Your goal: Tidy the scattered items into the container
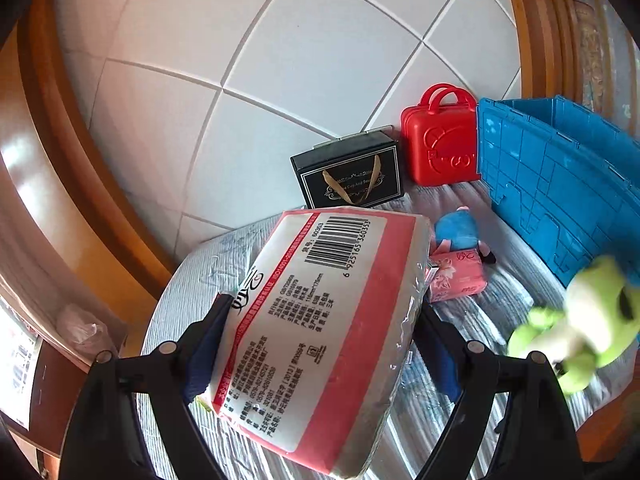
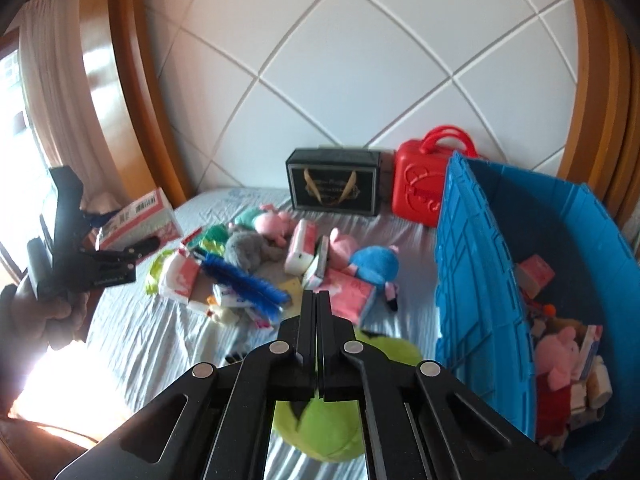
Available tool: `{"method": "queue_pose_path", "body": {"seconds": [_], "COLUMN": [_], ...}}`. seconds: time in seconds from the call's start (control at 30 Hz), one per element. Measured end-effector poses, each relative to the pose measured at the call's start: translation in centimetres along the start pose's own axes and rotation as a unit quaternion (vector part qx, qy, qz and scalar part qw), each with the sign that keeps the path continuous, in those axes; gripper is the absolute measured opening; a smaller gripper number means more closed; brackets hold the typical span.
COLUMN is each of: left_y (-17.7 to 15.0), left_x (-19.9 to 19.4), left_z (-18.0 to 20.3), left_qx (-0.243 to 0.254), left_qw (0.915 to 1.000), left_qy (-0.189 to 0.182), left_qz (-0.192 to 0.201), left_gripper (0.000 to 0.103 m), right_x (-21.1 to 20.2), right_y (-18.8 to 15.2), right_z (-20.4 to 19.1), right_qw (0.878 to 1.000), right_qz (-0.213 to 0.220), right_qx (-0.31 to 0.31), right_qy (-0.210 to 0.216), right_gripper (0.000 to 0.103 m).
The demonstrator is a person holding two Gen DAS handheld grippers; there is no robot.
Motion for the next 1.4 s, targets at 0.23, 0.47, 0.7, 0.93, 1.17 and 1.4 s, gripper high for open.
{"method": "queue_pose_path", "body": {"seconds": [0.23, 0.47, 0.7, 0.93, 1.17, 1.4], "left_y": [-1.3, -2.7, -3.9, -4.4, -4.4, -4.1], "left_x": [-0.2, 1.0, 3.5, 5.2, 5.4, 5.3], "left_z": [1.2, 0.3, -0.1, -0.1, -0.7, -1.7], "left_qx": [-0.009, -0.005, 0.028, 0.065, 0.083, 0.090], "left_qw": [0.9998, 0.9994, 0.9982, 0.9957, 0.9942, 0.9939], "left_qy": [0.006, 0.007, -0.012, -0.032, -0.036, -0.028], "left_qz": [-0.015, -0.034, -0.052, -0.057, -0.057, -0.058], "left_gripper": [0.086, 0.086, 0.086, 0.086, 0.086, 0.086], "right_x": [2.9, 5.7, 8.2, 10.7, 15.6, 20.9], "right_y": [-6.0, -12.4, -18.4, -24.4, -28.2, -27.0], "right_z": [0.9, 0.6, -1.4, -1.6, -2.0, -3.5], "right_qw": [0.998, 0.994, 0.983, 0.963, 0.940, 0.941], "right_qz": [-0.053, -0.109, -0.179, -0.228, -0.254, -0.246], "right_qx": [0.008, 0.005, 0.041, 0.140, 0.226, 0.231], "right_qy": [0.028, 0.015, 0.000, -0.032, -0.012, 0.008], "right_gripper": [0.021, 0.096, 0.103, 0.103, 0.103, 0.103]}}
Point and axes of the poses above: each gripper's, at about its wrist camera, not at the fingertips, and x roughly the way its jaws point, z to its right, y to its top, the point moved 8 cm from there along x, roughly the way its jaws point, and after that the axes turned 14 degrees about -x, right-handed, at the moved point
